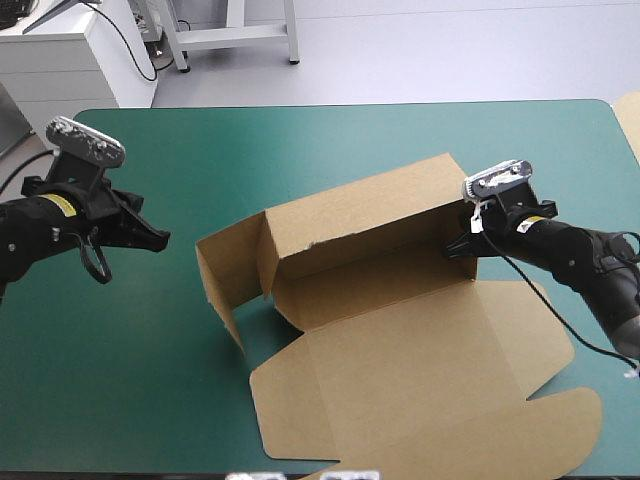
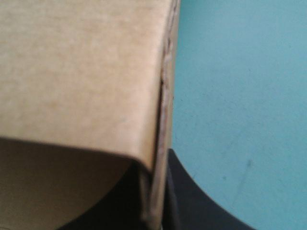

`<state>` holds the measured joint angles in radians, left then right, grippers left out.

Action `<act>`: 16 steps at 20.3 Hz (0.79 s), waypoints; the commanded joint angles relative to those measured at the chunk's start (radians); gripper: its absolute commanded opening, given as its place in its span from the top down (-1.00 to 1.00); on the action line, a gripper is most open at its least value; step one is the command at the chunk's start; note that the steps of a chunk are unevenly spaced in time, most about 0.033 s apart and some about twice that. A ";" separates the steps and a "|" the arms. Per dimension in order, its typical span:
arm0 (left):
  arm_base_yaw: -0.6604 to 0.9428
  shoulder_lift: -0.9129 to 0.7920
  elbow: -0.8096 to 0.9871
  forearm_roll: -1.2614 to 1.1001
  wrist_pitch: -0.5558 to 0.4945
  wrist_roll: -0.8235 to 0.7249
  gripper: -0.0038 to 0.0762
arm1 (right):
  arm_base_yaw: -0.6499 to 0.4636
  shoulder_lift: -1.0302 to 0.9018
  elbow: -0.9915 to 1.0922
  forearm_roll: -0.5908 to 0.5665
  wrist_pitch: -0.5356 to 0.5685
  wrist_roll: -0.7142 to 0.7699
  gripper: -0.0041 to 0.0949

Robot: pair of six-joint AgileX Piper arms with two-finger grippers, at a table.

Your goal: Fold the box

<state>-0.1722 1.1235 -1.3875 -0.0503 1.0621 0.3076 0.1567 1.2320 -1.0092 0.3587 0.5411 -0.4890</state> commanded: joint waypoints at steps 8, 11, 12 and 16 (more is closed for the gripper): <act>0.003 -0.026 0.077 -0.014 -0.098 -0.008 0.92 | -0.001 0.324 -0.443 -0.262 0.423 0.318 0.96; 0.003 -0.026 0.077 -0.018 -0.094 -0.008 0.92 | -0.001 0.484 -0.577 -0.262 0.425 0.360 0.96; 0.003 -0.026 0.077 -0.018 -0.094 -0.008 0.92 | -0.001 0.527 -0.619 -0.260 0.425 0.372 0.96; 0.003 -0.026 0.077 -0.018 -0.094 -0.008 0.92 | -0.001 0.612 -0.712 -0.252 0.410 0.381 0.95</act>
<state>-0.1722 1.1201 -1.2843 -0.0534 1.0212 0.3076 0.1558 1.8535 -1.6707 0.1002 0.9440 -0.1092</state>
